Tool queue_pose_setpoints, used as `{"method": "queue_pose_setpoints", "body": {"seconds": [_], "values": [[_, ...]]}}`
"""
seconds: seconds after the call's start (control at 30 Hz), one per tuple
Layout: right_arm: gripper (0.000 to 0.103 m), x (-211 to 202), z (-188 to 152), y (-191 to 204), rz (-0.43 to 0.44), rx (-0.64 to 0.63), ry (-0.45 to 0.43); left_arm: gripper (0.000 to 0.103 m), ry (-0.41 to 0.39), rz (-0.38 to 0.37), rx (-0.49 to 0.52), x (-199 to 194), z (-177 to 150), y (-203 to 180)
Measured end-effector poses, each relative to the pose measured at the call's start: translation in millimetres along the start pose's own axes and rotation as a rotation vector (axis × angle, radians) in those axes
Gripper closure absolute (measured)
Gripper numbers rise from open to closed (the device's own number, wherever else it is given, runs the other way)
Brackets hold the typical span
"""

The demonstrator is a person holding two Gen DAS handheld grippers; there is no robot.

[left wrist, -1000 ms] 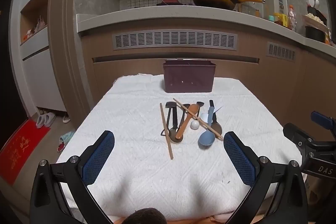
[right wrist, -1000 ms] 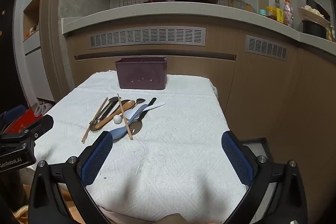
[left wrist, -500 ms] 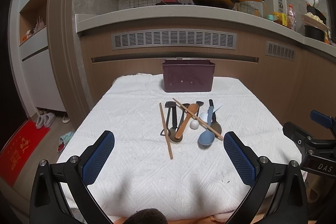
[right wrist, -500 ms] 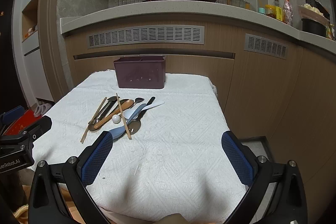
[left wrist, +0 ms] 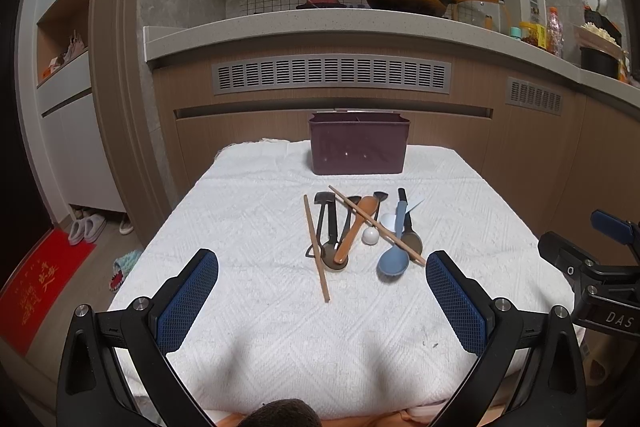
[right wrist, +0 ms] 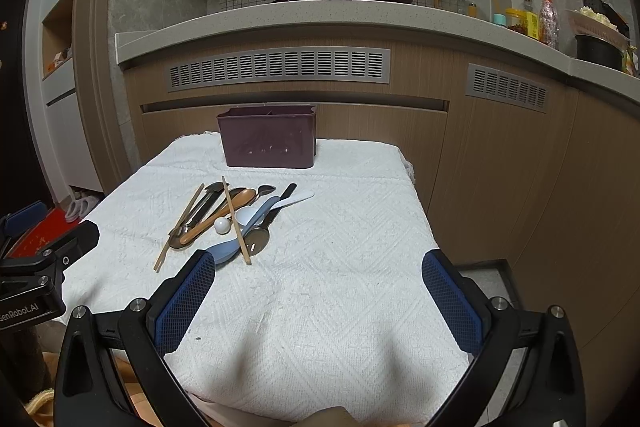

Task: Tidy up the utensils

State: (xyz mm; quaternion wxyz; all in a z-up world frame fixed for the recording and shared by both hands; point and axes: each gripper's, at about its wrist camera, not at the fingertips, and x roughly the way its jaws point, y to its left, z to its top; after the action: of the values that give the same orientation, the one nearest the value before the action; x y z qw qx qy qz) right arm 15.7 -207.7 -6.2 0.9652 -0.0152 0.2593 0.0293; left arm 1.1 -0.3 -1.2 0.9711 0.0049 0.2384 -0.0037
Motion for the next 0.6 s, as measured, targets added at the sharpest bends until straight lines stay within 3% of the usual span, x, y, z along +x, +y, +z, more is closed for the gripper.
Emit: {"method": "queue_pose_setpoints", "body": {"seconds": [0.6], "values": [[0.0,0.0,-0.7,0.1,0.003,0.0,0.004,0.0,0.002,0.001,0.0,1.2,-1.1,-0.5]]}}
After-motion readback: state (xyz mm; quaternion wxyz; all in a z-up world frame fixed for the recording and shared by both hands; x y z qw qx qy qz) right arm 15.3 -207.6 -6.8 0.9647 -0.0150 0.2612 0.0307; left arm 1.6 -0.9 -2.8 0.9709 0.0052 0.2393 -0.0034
